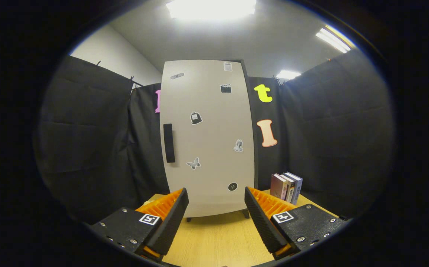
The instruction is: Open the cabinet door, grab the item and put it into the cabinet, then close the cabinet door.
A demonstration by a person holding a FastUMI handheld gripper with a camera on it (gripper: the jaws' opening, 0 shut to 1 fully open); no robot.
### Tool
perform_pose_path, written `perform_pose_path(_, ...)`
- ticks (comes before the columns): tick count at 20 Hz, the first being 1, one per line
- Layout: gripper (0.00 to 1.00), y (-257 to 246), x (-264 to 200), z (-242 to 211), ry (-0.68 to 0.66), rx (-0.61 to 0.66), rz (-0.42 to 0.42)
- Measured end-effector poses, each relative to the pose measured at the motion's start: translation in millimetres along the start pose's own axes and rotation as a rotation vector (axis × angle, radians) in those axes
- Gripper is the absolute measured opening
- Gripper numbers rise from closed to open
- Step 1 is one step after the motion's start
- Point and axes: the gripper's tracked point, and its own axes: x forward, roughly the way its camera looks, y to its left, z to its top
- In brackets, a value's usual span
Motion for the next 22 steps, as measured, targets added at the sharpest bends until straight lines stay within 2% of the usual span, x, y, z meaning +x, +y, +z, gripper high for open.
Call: perform_pose_path(22, 0.94, -2.0, -3.6, 5.5, -0.016, -0.004, -0.02)
